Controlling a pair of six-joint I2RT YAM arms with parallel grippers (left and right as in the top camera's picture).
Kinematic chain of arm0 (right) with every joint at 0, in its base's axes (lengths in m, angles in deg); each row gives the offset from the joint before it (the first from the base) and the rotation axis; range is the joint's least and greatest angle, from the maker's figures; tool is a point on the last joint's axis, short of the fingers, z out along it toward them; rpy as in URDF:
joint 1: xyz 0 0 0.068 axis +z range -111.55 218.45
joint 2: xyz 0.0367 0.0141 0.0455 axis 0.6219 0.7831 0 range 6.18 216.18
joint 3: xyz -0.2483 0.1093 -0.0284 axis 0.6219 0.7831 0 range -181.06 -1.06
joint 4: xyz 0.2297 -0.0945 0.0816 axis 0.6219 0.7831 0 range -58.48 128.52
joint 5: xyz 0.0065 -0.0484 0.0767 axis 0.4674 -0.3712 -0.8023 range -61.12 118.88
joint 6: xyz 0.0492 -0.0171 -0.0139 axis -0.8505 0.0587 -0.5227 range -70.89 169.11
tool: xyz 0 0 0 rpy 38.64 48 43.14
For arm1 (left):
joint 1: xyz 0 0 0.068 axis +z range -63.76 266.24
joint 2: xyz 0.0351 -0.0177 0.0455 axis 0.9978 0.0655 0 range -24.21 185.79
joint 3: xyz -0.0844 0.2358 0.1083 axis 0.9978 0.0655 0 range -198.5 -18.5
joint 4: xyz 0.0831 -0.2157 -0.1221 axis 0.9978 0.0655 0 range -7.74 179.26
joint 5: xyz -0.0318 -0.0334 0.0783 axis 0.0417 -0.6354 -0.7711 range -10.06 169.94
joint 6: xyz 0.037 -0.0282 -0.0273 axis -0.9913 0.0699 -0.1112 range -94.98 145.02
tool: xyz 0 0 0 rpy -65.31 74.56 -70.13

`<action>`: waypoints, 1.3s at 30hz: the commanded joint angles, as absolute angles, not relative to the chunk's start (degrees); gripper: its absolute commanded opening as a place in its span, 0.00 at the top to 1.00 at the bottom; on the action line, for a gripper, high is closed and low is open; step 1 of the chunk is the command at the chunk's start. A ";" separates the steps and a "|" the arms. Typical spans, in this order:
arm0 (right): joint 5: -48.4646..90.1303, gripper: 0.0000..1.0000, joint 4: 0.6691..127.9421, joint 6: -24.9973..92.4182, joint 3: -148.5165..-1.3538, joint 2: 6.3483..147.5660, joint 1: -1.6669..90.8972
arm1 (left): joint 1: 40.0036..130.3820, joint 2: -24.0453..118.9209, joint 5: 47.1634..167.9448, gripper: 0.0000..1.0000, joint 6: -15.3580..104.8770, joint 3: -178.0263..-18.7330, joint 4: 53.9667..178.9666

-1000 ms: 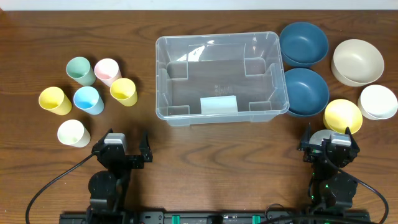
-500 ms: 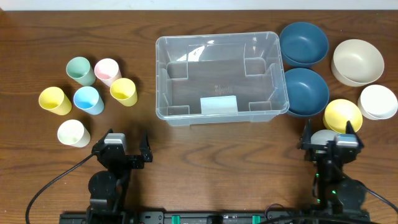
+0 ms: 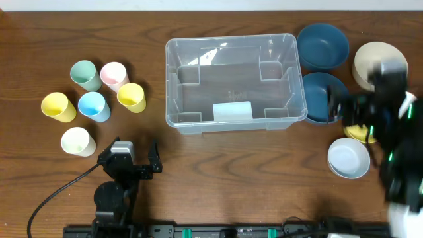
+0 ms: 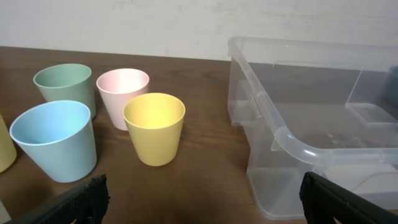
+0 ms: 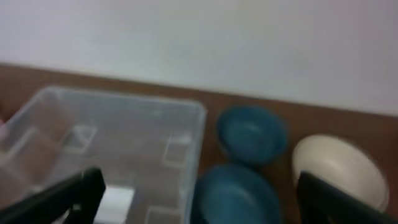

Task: Pack container
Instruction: 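Move the right gripper to the beige bowl and grasp its rim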

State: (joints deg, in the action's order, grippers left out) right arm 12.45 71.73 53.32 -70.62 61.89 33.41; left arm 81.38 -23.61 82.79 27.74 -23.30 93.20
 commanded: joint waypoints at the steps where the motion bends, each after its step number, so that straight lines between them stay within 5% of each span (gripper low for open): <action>1: 4.49 0.01 80.62 56.44 -83.99 73.76 33.00 | 81.73 -23.98 83.38 0.02 27.00 -22.47 95.28; 10: -5.36 0.01 90.72 56.51 -95.01 88.92 33.00 | 81.73 -23.98 83.40 0.02 27.00 -22.47 95.28; 23: 34.37 0.04 87.66 32.18 -95.01 94.39 25.87 | 81.73 -23.98 83.40 0.02 27.00 -22.47 95.28; 39: 38.31 0.08 87.24 11.20 -95.01 113.60 16.45 | 81.73 -23.98 83.40 0.02 27.00 -22.47 95.28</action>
